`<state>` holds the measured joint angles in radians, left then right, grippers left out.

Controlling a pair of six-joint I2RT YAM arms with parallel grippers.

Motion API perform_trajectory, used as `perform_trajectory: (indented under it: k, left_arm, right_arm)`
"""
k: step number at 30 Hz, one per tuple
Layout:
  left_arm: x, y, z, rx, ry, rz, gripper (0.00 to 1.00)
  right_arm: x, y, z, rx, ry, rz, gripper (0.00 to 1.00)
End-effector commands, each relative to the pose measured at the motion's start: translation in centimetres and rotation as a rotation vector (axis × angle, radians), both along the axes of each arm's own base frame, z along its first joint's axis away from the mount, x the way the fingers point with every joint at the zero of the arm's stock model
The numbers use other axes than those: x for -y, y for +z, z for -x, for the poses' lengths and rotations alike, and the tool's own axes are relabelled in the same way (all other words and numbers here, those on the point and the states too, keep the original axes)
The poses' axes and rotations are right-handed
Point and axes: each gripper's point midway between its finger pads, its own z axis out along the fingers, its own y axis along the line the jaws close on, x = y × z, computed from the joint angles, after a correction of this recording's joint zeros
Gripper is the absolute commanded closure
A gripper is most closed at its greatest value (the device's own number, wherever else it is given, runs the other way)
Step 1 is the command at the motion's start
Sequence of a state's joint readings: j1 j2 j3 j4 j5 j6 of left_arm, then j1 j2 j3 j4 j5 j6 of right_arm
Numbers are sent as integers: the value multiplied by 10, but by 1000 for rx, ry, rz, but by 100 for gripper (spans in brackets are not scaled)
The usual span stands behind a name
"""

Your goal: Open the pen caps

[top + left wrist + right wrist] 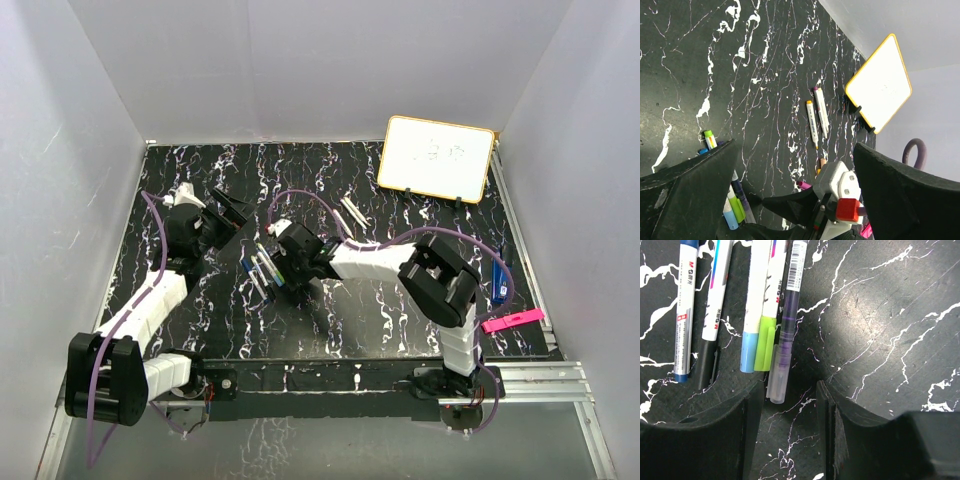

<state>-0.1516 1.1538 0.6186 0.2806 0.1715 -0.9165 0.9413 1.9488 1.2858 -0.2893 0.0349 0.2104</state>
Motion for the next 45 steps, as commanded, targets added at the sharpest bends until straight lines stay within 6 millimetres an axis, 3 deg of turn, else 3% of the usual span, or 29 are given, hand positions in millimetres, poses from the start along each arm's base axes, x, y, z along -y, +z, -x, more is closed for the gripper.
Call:
perform_trajectory:
  k: [1,16,23,27,34,39,45]
  left_arm:
    - [-4,3,1,9,12,1,1]
    - [-20,10,0,16,55,6,1]
    - [-21,6,0,8,53,17,1]
    - [-20,5,0,2,44,19,1]
    - [-13,4,-1,6,0,28,1]
    - [2,7,-2,60,-82,75,2]
    - [23,-7,-5,34,-192,168,5]
  right_arm:
    - [-13,10,-8,37,8,-19,56]
    - [-5,-8,2,42,9,113,67]
    - [3,-11,4,47,-6,157,83]
    - [8,-9,0,68,-26,172,88]
    - [11,3,-13,106,-98,166,92]
    - [17,21,-28,146,-164,111,94]
    - [25,50,-41,184,-196,14,94]
